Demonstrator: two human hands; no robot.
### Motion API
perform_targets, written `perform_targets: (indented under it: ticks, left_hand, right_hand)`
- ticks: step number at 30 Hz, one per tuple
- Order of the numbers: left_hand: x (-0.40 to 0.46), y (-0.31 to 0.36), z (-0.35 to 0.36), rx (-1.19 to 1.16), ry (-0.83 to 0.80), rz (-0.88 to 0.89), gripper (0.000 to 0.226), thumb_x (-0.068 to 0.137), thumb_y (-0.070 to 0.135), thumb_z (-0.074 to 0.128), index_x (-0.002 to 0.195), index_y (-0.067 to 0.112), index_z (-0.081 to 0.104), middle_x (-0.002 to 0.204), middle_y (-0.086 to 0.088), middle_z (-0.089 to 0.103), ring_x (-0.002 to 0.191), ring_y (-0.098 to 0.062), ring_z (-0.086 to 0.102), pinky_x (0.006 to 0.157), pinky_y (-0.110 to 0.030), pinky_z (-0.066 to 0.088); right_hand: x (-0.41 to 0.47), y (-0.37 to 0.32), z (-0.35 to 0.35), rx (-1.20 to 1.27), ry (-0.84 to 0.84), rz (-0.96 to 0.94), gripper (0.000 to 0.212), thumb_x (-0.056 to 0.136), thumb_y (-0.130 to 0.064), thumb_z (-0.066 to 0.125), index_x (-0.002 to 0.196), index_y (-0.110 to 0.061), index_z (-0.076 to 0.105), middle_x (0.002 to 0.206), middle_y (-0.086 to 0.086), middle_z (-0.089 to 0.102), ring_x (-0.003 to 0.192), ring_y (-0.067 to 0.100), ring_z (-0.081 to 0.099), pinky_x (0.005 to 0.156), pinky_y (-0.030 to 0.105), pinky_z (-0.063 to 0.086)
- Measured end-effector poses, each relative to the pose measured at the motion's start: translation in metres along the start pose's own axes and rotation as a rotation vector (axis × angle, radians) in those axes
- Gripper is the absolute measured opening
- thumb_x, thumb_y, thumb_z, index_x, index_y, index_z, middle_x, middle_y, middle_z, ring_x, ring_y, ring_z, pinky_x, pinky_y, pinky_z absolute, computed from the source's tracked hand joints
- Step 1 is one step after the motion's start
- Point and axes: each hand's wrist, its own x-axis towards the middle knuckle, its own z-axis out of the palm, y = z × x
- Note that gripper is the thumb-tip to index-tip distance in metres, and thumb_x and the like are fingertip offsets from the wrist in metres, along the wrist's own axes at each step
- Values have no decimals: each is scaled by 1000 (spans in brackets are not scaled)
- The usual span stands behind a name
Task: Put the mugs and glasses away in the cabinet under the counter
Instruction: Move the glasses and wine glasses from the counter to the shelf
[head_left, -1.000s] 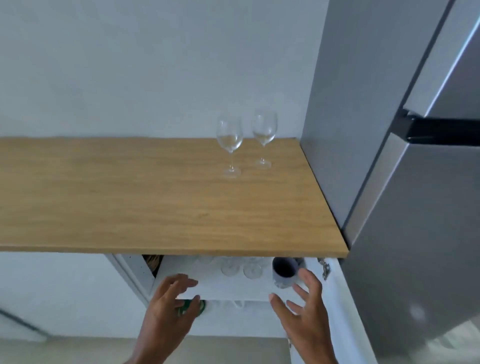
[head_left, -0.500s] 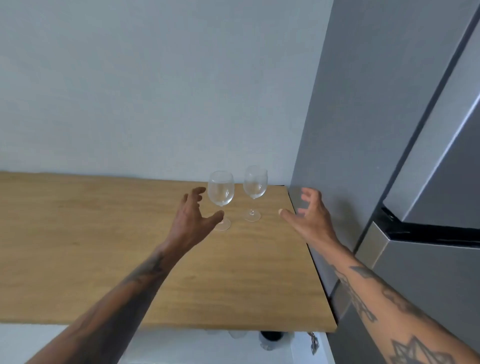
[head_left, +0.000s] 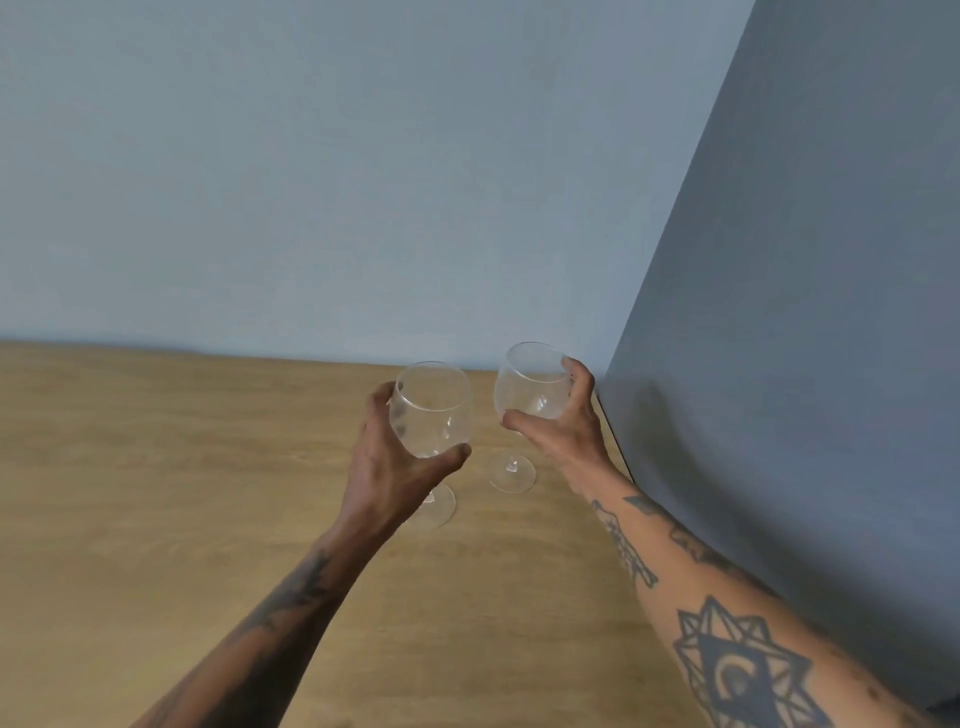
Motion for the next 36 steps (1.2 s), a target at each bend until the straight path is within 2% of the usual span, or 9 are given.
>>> perform_targets:
  ticks: [4, 8, 12, 17, 22, 26, 29, 33, 36]
  left_hand:
    - [-3, 5, -1, -43, 0, -16, 103, 53, 43, 93, 136, 41, 33, 125, 11, 53, 108, -13, 64, 76, -28, 52]
    - [-27, 19, -16, -64, 39, -21, 102, 49, 51, 90, 134, 45, 33, 121, 14, 54, 104, 0, 63, 64, -18, 48]
    - [-69, 55, -37, -38, 71, 0, 104, 51, 49, 91, 137, 41, 32, 126, 12, 55, 105, -3, 64, 61, -18, 46]
    - [-157, 118, -66, -24, 119, 49, 101, 57, 45, 93, 139, 36, 35, 128, 10, 57, 104, 0, 63, 62, -20, 46]
    - [-270, 156, -92, -6, 145, 72, 100, 55, 50, 91, 138, 32, 38, 122, 8, 61, 98, -3, 68, 68, -26, 54]
    - [-351, 144, -107, -13, 126, 32, 100, 55, 51, 92, 138, 32, 40, 121, 6, 63, 98, -10, 71, 78, -37, 61]
    - [-394, 119, -113, -23, 111, -12, 99, 57, 48, 94, 139, 30, 40, 121, 5, 64, 99, -10, 72, 77, -30, 61]
    - [-432, 74, -110, -16, 93, -24, 96, 61, 39, 95, 139, 27, 41, 123, 2, 64, 100, -6, 71, 70, -12, 56]
    - [-451, 27, -98, -4, 73, -33, 93, 63, 33, 95, 139, 24, 42, 126, 2, 62, 107, -5, 67, 78, -12, 56]
  right_hand:
    - [-8, -2, -2, -11, 61, -37, 96, 61, -31, 88, 135, -41, 28, 125, -9, 41, 117, 17, 44, 87, 27, 35]
    - [-37, -11, -21, -16, 71, -74, 94, 63, -32, 88, 135, -40, 27, 128, -9, 43, 122, 18, 46, 90, 28, 38]
    - [-89, -27, -54, 6, 78, -137, 94, 65, -32, 87, 138, -37, 28, 132, -8, 43, 126, 17, 45, 97, 30, 41]
    - [-181, -55, -108, 40, 48, -253, 93, 66, -37, 88, 137, -40, 28, 132, -9, 45, 125, 15, 47, 94, 28, 40]
    - [-288, -64, -163, 82, -17, -345, 96, 63, -44, 89, 138, -40, 29, 134, -2, 53, 124, 18, 54, 103, 46, 51]
    - [-363, -43, -182, 150, -62, -328, 97, 60, -43, 90, 139, -35, 34, 134, -6, 55, 128, 15, 55, 106, 47, 51]
    - [-407, -21, -176, 172, -115, -322, 97, 62, -40, 90, 141, -30, 34, 133, -4, 57, 127, 16, 57, 104, 48, 52]
    - [-447, 20, -152, 171, -127, -329, 96, 67, -31, 88, 144, -18, 33, 135, -4, 54, 127, 17, 54, 104, 49, 49]
    - [-467, 62, -128, 149, -156, -303, 97, 68, -28, 87, 146, -15, 30, 131, -6, 52, 126, 14, 54, 99, 49, 53]
